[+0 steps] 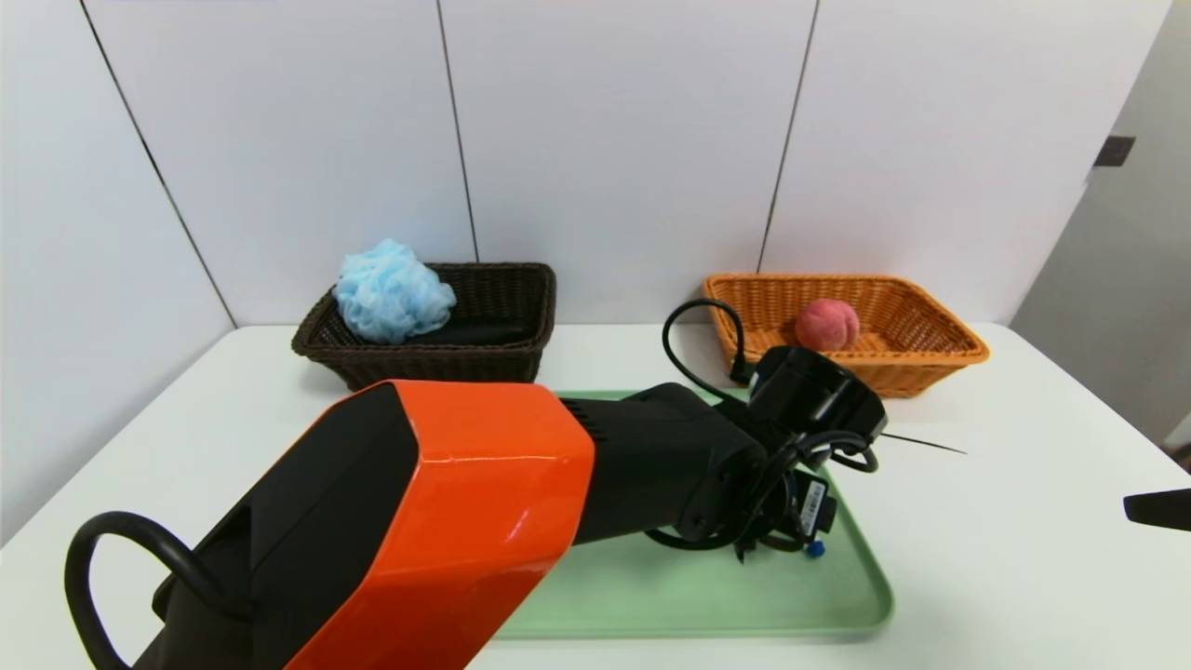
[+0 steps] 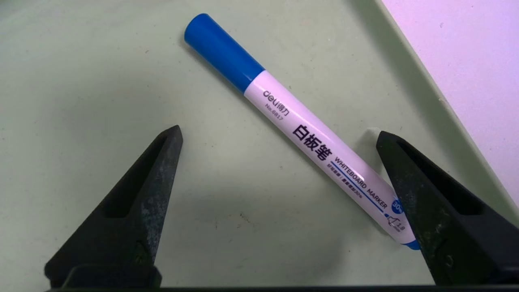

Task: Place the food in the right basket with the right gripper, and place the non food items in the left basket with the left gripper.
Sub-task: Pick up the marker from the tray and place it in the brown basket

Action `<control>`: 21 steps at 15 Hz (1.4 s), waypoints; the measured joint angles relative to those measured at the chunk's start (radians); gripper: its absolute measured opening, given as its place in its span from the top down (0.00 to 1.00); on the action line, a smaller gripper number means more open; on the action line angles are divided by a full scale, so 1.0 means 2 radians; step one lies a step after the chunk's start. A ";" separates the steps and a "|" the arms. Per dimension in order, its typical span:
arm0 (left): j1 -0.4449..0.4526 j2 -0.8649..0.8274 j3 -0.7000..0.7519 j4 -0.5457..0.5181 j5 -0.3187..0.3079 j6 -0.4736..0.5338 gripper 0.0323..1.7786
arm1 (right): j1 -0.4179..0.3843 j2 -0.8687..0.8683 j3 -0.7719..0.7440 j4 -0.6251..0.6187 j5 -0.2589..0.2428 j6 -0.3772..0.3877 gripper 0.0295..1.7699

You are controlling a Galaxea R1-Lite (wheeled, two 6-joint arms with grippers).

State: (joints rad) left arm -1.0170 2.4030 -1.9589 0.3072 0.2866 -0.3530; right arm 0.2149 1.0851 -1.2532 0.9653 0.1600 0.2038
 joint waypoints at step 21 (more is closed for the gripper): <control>0.018 -0.058 0.000 0.018 0.009 0.029 0.93 | -0.002 -0.006 -0.002 0.001 0.000 0.001 0.04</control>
State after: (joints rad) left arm -0.9813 2.2879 -1.9585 0.3438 0.3049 -0.2947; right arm 0.2117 1.0723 -1.2564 0.9670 0.1596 0.2049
